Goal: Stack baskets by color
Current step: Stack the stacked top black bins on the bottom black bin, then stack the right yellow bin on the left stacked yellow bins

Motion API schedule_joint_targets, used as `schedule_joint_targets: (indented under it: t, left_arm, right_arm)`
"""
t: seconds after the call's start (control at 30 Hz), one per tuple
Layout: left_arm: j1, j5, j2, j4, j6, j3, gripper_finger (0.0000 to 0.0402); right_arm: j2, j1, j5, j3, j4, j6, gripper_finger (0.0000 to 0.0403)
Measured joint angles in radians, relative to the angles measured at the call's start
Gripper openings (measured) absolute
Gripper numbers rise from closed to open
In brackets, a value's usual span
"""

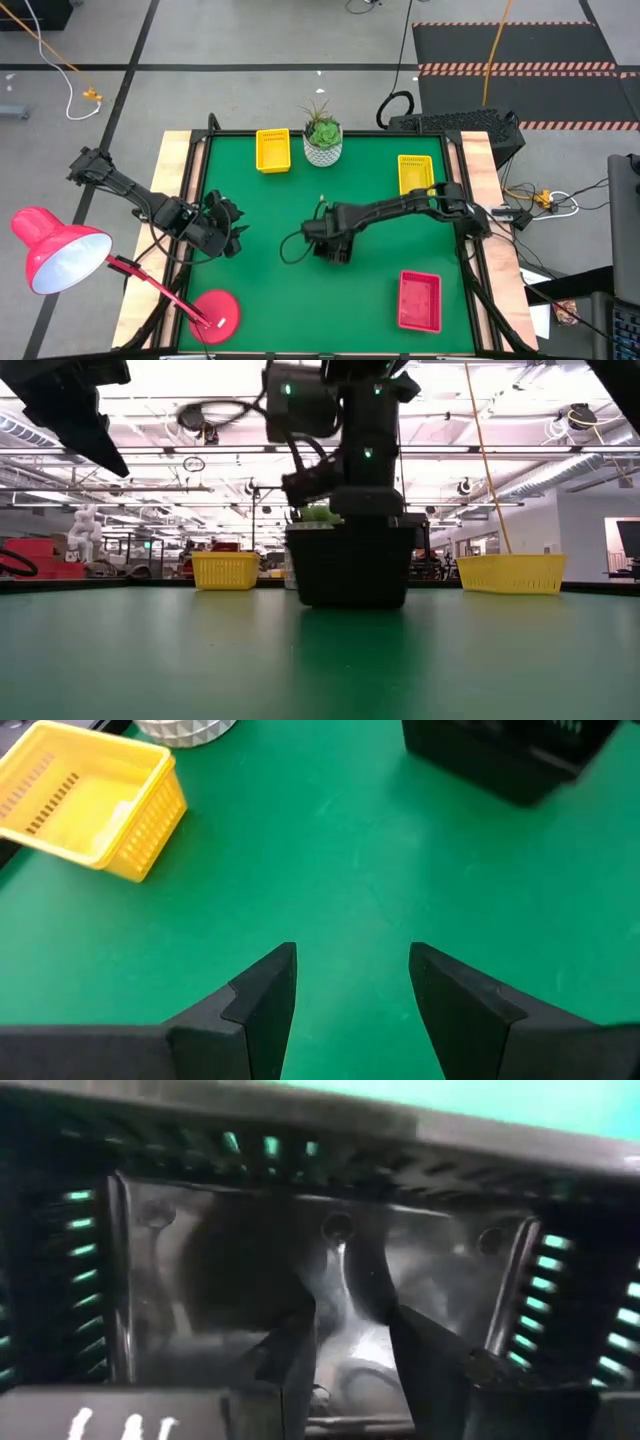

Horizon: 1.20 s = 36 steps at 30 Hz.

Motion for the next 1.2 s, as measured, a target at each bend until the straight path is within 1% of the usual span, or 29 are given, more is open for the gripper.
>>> schedule_joint_targets:
  t: [0.13, 0.27, 0.4, 0.6, 0.73, 0.93, 1.03, 1.13, 1.2]
  left_arm:
    - [0.000, 0.000, 0.000, -0.023, -0.012, 0.000, 0.0198]
    - [-0.004, 0.000, 0.000, -0.027, -0.019, 0.000, 0.0198]
    - [-0.018, 0.000, 0.000, -0.028, -0.029, 0.000, 0.0198]
    - [-0.044, 0.000, 0.000, -0.033, -0.043, -0.001, 0.0198]
    - [-0.051, 0.000, 0.000, -0.033, -0.049, -0.001, 0.0198]
    - [-0.051, -0.001, 0.000, -0.032, -0.050, -0.001, 0.0198]
    - [-0.051, -0.002, 0.000, -0.031, -0.049, -0.001, 0.0198]
    - [-0.051, -0.002, 0.000, -0.031, -0.050, -0.001, 0.0198]
    - [-0.057, -0.002, 0.000, -0.031, -0.050, -0.001, 0.0198]
  right_arm:
    - [-0.006, -0.053, 0.050, -0.001, -0.075, -0.054, 0.0125]
    - [-0.025, -0.101, 0.116, -0.010, -0.106, -0.120, 0.0125]
    - [-0.066, -0.154, 0.155, -0.053, -0.064, -0.188, 0.0125]
    - [-0.160, -0.187, 0.168, -0.132, -0.027, -0.182, 0.0125]
    - [-0.268, -0.172, 0.202, -0.143, -0.044, -0.156, 0.0125]
    - [-0.473, -0.144, 0.203, -0.155, -0.160, -0.074, 0.0125]
    - [-0.566, -0.145, 0.203, -0.232, -0.187, -0.029, 0.0125]
    - [-0.658, -0.152, 0.200, -0.354, -0.187, 0.015, 0.0125]
    - [-0.713, -0.158, 0.176, -0.440, -0.182, 0.032, 0.0125]
